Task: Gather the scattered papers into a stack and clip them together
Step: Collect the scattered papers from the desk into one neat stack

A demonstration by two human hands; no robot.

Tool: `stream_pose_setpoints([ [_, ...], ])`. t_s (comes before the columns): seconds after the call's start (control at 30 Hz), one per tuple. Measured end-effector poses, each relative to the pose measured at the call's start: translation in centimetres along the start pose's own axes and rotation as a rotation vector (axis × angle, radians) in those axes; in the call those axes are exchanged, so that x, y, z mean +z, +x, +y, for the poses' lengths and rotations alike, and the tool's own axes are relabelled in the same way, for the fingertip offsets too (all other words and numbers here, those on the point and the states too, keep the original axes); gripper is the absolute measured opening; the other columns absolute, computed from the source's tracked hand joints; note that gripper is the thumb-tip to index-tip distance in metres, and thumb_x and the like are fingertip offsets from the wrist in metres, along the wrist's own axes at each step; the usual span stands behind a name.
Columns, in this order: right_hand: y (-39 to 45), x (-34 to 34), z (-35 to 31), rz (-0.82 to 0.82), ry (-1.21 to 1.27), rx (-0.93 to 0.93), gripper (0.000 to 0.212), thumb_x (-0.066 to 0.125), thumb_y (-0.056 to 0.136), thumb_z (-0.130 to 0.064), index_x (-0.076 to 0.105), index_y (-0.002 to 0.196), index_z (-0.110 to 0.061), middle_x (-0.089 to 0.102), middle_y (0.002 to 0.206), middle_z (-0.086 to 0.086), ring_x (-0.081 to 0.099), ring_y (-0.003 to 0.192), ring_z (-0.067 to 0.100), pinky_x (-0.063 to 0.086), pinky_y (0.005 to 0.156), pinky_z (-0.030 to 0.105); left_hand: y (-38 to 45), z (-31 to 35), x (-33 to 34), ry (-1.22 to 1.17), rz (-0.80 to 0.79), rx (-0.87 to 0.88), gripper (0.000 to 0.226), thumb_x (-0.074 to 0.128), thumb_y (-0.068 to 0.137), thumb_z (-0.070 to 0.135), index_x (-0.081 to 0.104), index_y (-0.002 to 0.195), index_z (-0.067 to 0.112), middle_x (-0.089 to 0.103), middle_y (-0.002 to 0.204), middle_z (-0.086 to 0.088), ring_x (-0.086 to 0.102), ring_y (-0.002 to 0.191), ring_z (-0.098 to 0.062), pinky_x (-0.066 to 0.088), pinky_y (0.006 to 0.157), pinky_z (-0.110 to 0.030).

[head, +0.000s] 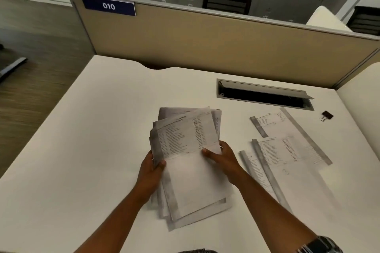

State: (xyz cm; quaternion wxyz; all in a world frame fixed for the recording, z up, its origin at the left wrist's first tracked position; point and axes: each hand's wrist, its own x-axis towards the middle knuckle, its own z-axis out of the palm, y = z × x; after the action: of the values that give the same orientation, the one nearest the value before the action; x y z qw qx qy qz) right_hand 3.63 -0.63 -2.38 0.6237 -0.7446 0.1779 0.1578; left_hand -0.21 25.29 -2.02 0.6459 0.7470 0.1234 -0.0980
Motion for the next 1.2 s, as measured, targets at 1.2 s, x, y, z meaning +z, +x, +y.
stream_pose_setpoints([
  [1.2, -8.7, 1.6, -4.5, 0.384, 0.185, -0.506, 0.042, 0.072, 0.085, -0.004, 0.059, 0.123, -0.016, 0.07, 0.107, -0.002, 0.069, 0.099, 0.013, 0.058, 0.078, 0.025, -3.5, 8.5, 2.8, 0.057, 0.207, 0.549, 0.019, 0.053, 0.097, 0.02, 0.049, 0.114, 0.026, 0.061, 0.097, 0.03, 0.061, 0.089, 0.002, 0.048, 0.069, -0.015],
])
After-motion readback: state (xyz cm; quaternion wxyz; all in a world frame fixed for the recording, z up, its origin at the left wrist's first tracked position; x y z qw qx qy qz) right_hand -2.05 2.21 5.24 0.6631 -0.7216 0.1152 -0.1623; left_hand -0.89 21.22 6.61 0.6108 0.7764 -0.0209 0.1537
